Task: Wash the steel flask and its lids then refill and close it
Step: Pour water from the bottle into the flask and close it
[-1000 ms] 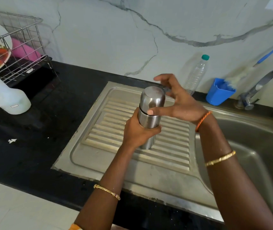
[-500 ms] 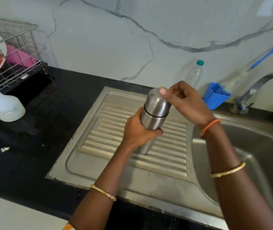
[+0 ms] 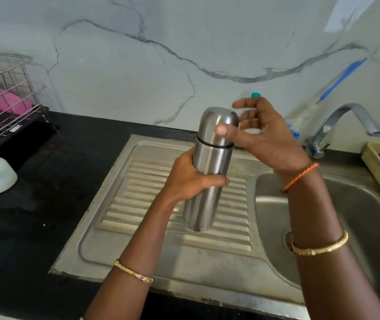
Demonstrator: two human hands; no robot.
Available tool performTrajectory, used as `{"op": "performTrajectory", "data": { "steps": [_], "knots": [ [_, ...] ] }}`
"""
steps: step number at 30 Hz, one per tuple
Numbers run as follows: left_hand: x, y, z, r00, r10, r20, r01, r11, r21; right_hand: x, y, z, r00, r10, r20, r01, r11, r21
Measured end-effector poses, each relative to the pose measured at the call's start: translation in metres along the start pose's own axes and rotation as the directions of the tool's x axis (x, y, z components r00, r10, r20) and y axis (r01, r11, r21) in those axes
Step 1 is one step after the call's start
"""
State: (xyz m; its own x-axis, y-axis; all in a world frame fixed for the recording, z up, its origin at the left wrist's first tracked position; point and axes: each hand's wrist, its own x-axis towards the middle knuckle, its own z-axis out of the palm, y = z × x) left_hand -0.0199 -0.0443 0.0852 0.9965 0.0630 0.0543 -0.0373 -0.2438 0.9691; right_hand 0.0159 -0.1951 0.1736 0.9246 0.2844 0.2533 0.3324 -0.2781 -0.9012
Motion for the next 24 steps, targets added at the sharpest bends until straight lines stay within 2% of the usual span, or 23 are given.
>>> {"op": "performTrajectory", "data": {
  "steps": [2,4,6,7,8,10,12,14,16,18,20,22,24],
  "knots": [
    [0.000,0.002,-0.005,0.987,0.021,0.161,-0.011,0.998,-0.062,0.012,0.009,-0.010,0.977,-0.046,0.207,0.019,0.992,0.129],
    [-0.002,0.003,-0.006,0.950,0.042,0.311,-0.012,0.995,-0.097,0.022,0.019,-0.011,0.881,-0.162,0.444,0.011,0.946,0.324],
    [-0.005,0.005,-0.003,0.911,0.044,0.410,-0.003,0.995,-0.100,0.025,0.026,-0.003,0.776,-0.241,0.583,-0.074,0.883,0.464],
    [-0.007,0.005,-0.001,0.907,0.030,0.420,0.013,0.995,-0.101,0.025,0.026,0.000,0.773,-0.238,0.589,-0.108,0.865,0.490],
    [-0.008,0.006,0.002,0.917,0.007,0.399,0.038,0.994,-0.103,0.023,0.025,0.001,0.809,-0.198,0.554,-0.123,0.864,0.488],
    [-0.010,0.005,0.009,0.959,-0.053,0.279,0.077,0.994,-0.078,0.020,0.024,0.005,0.920,-0.086,0.383,-0.082,0.911,0.403],
    [-0.011,0.003,0.018,0.987,-0.120,0.107,0.120,0.993,0.003,0.016,0.024,0.012,0.983,0.038,0.179,-0.092,0.948,0.304],
    [-0.013,0.001,0.027,0.983,-0.183,-0.025,0.184,0.982,0.049,0.011,0.025,0.023,0.986,0.169,0.018,-0.167,0.946,0.279],
    [-0.015,-0.001,0.037,0.970,-0.232,-0.077,0.236,0.971,0.039,0.008,0.026,0.030,0.971,0.225,-0.078,-0.199,0.946,0.258],
    [-0.016,-0.003,0.041,0.968,-0.240,-0.077,0.243,0.969,0.032,0.008,0.027,0.025,0.977,0.205,-0.052,-0.191,0.961,0.202],
    [-0.014,-0.003,0.035,0.979,-0.204,-0.011,0.204,0.978,0.033,0.010,0.028,0.011,0.986,0.116,0.120,-0.136,0.975,0.176],
    [-0.010,-0.002,0.024,0.979,-0.154,0.132,0.153,0.988,0.021,0.010,0.034,-0.003,0.940,-0.022,0.340,-0.096,0.941,0.325],
    [-0.010,0.002,0.019,0.961,-0.136,0.241,0.139,0.990,0.004,0.010,0.040,-0.007,0.902,-0.094,0.422,-0.125,0.878,0.462]
  ]
}}
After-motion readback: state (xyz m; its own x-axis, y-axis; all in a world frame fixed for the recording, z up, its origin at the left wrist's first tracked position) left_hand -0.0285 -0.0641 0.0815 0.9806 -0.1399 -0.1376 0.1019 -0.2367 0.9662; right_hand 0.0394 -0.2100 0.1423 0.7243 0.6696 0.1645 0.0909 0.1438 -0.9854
